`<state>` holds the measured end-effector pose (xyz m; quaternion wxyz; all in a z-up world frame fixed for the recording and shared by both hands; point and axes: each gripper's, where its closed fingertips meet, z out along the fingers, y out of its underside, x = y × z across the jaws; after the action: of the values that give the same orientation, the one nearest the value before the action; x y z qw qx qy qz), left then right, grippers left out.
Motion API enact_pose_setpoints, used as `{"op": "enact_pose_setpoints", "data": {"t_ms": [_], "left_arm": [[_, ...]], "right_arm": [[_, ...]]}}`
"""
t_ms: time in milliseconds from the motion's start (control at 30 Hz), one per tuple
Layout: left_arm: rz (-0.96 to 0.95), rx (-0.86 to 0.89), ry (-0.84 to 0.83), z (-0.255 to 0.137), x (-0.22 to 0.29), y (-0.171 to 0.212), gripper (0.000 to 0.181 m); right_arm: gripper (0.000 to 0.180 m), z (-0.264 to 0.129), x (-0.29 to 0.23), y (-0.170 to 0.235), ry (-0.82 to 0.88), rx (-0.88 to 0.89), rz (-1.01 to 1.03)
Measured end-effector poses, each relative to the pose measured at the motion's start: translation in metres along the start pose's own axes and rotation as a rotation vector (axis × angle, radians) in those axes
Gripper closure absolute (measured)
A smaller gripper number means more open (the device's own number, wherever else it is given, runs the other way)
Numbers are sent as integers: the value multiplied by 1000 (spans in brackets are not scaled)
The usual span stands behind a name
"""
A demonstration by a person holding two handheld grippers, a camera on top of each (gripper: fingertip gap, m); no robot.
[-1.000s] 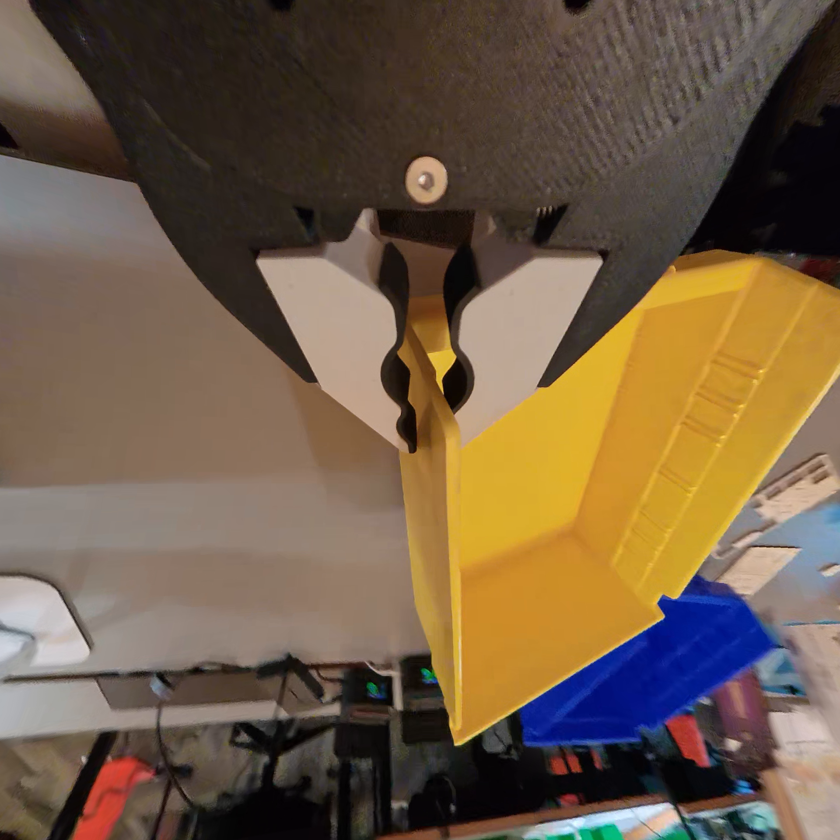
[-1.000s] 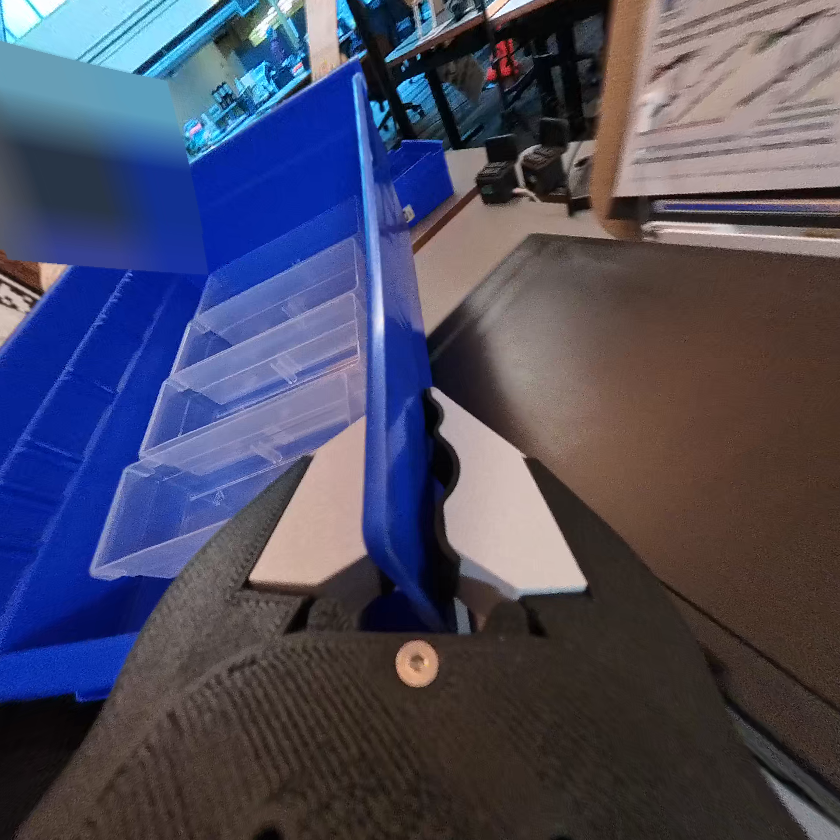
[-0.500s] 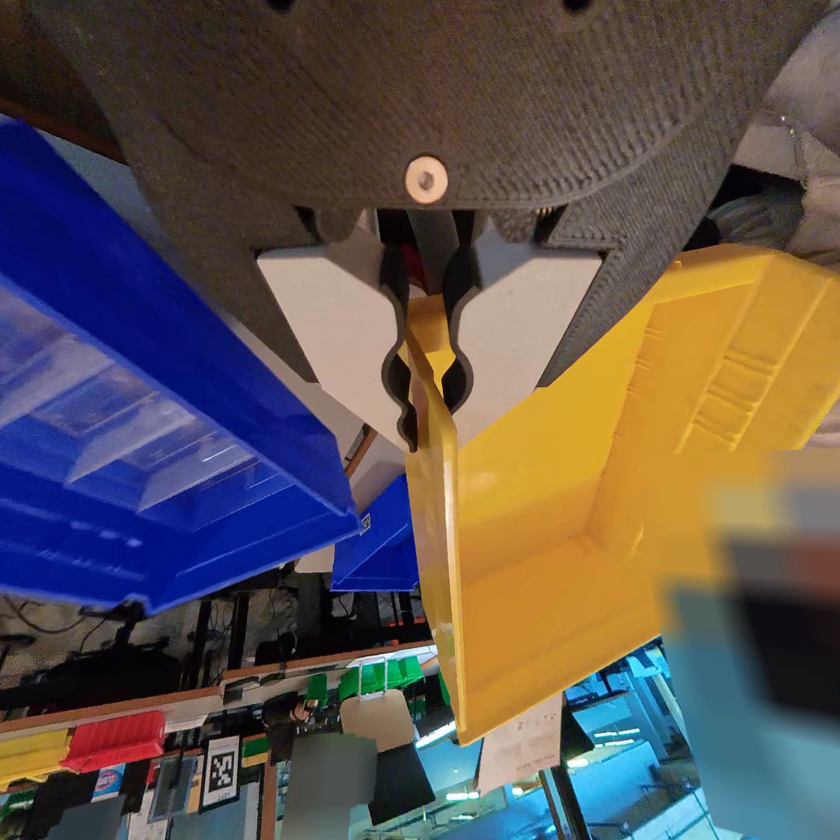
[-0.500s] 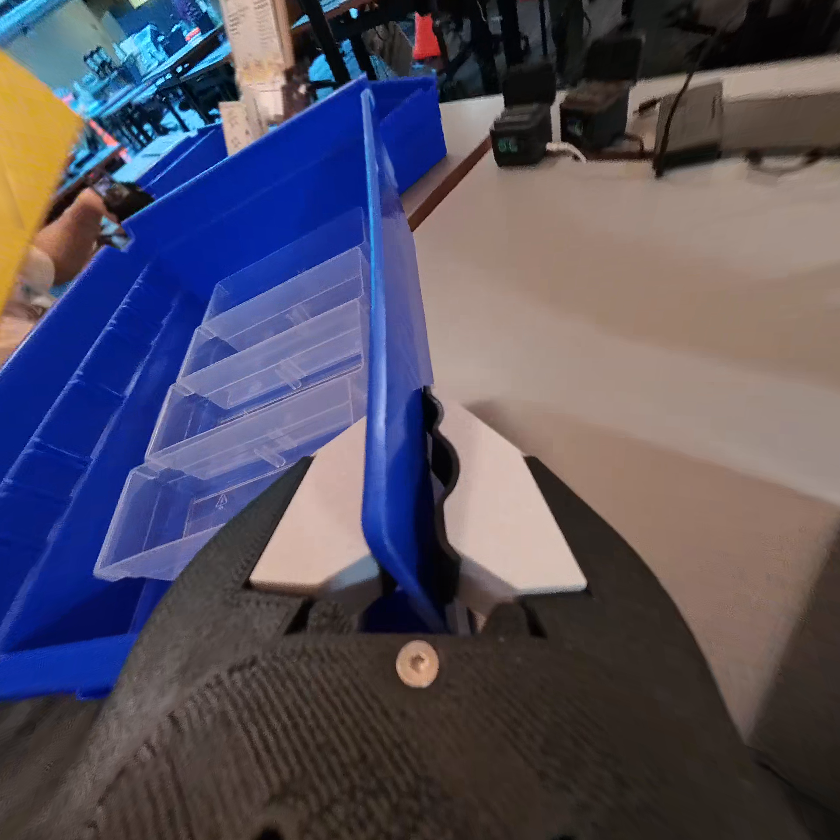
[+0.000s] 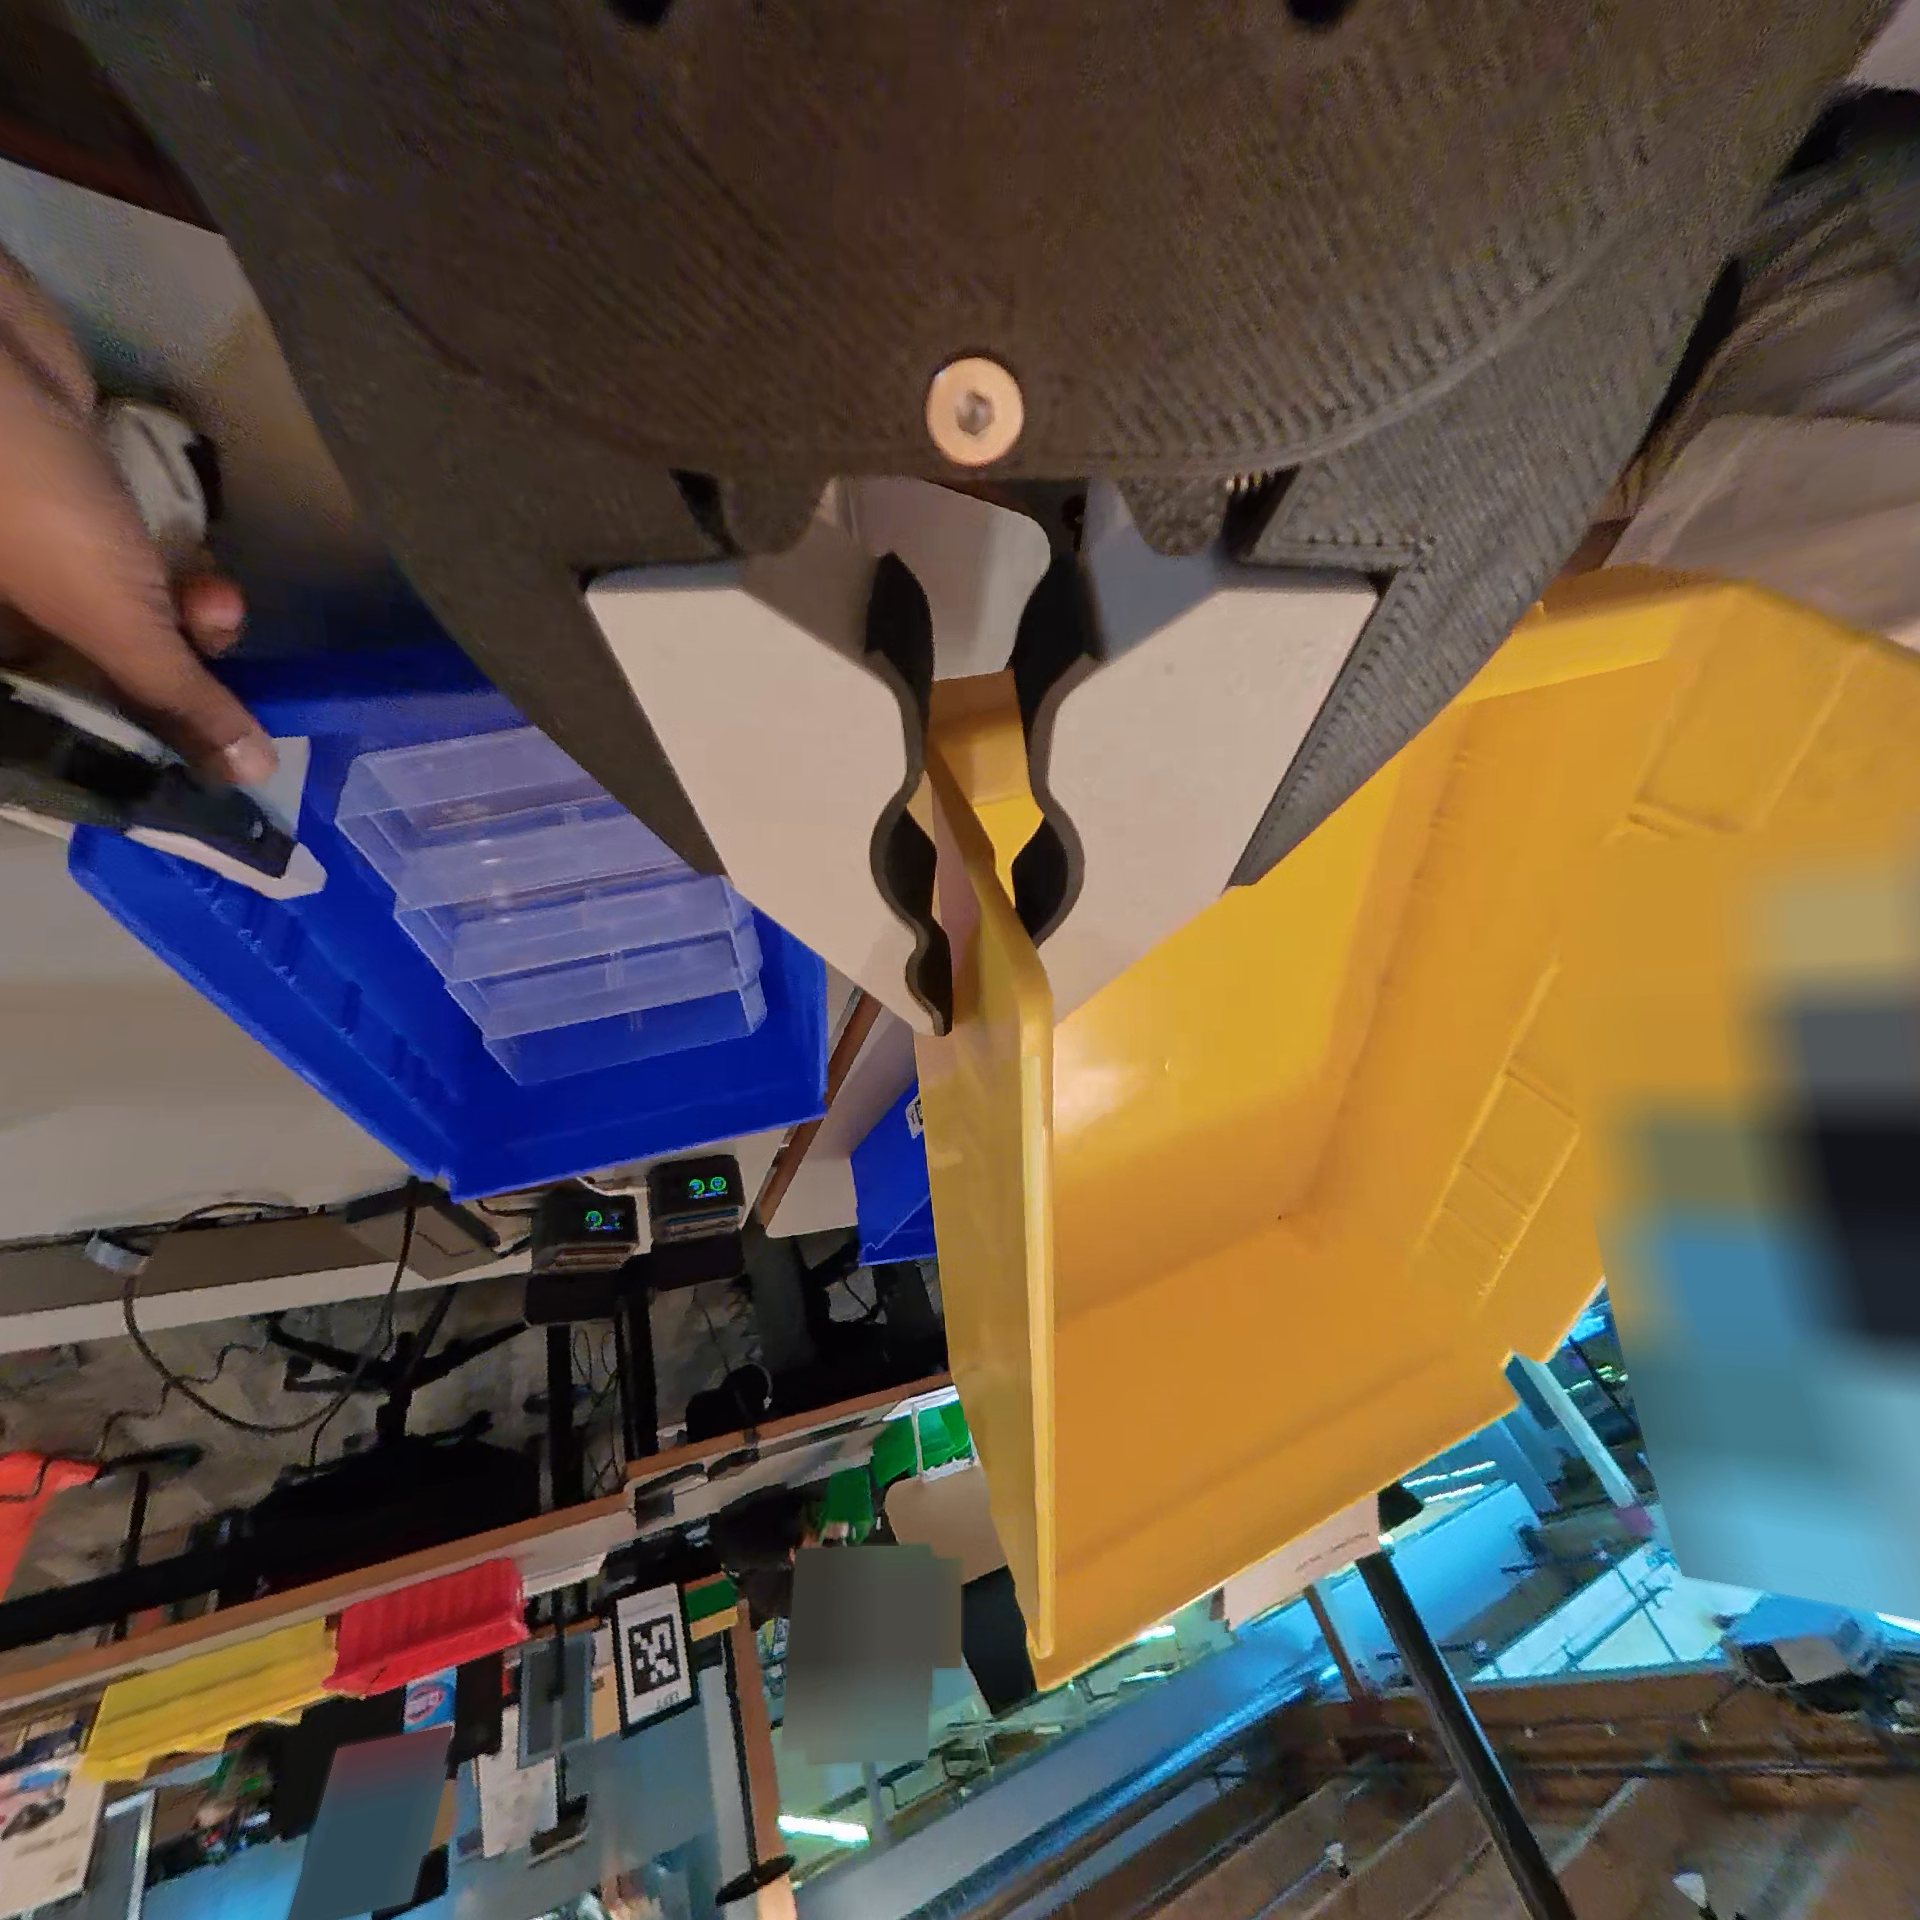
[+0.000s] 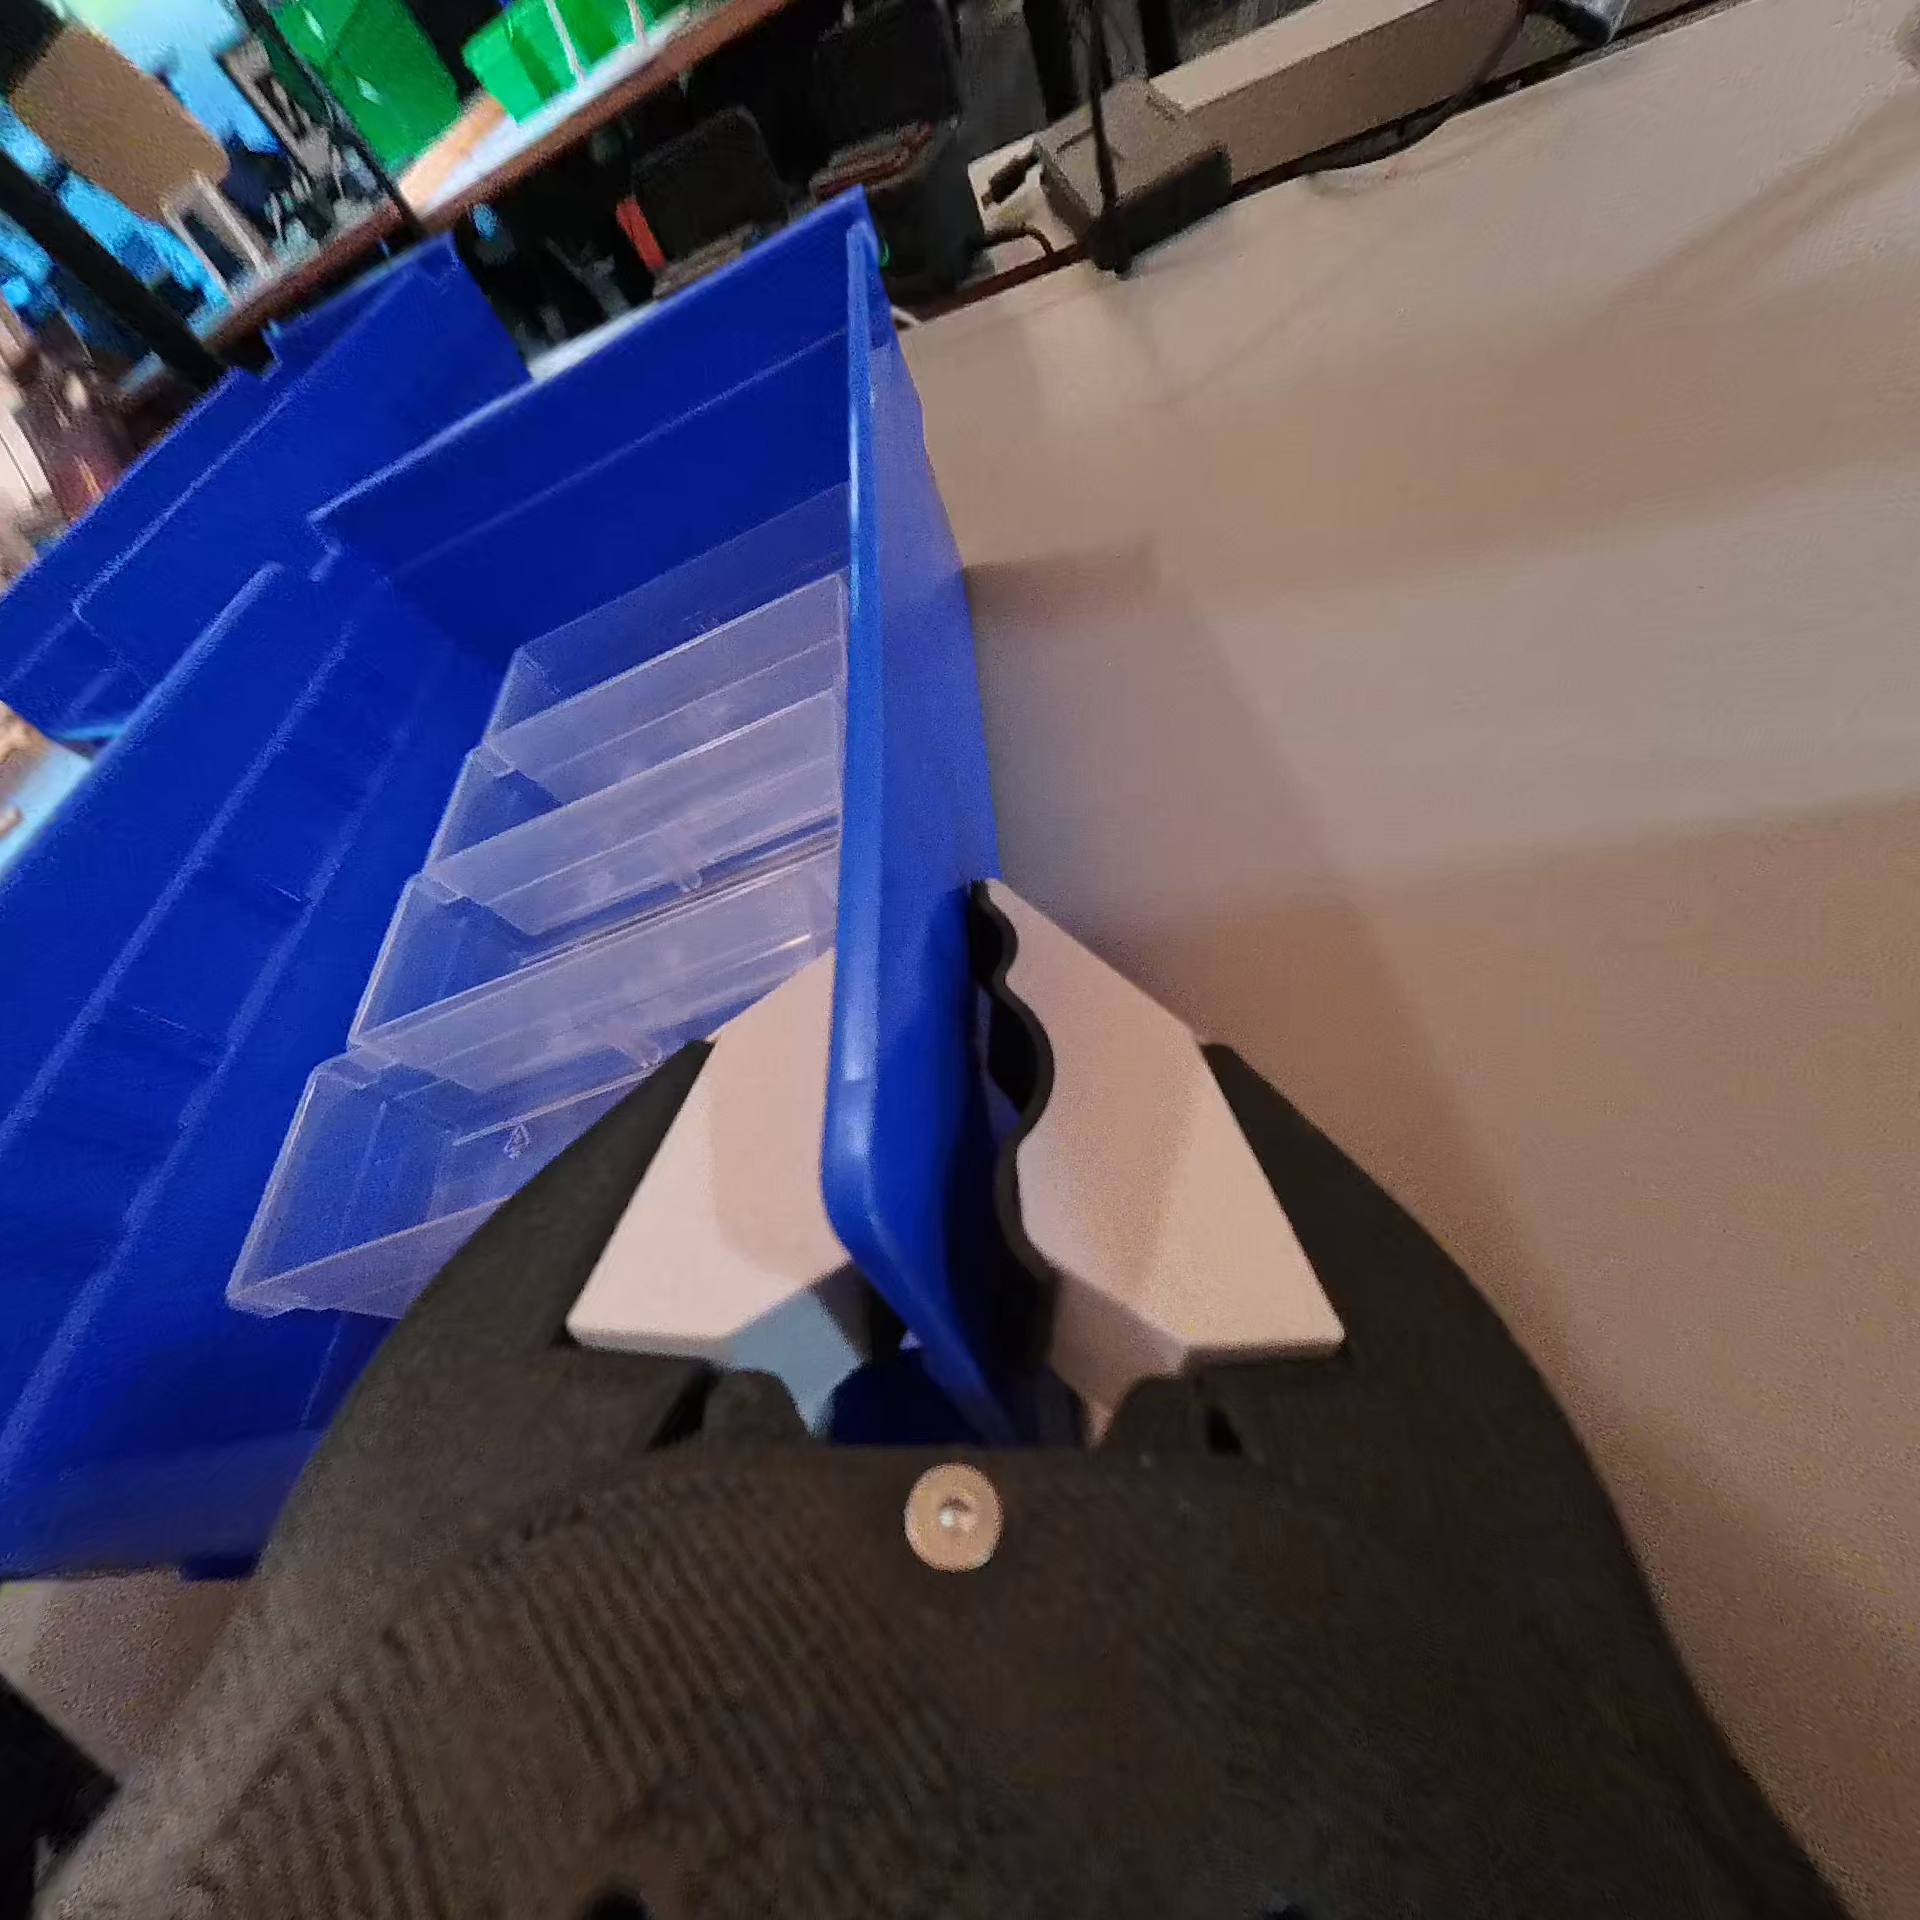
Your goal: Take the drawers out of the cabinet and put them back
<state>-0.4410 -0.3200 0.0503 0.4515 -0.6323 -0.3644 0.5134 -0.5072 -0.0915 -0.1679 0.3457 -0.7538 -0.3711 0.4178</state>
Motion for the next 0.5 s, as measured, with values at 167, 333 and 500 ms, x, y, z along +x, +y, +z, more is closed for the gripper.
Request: {"op": "enact_pose_setpoints", "data": {"t_ms": [167,333,500], "left_arm": [[4,11,27,2,9,0,177],[13,20,35,-2,12,-6,178],[26,58,76,-10,26,-21,178]], "right_arm": [[158,0,-21,23,60,-22,-14],[122,-27,-60,32,-174,-158,1],[119,-101,-68,3,-372,-85,-170]]}}
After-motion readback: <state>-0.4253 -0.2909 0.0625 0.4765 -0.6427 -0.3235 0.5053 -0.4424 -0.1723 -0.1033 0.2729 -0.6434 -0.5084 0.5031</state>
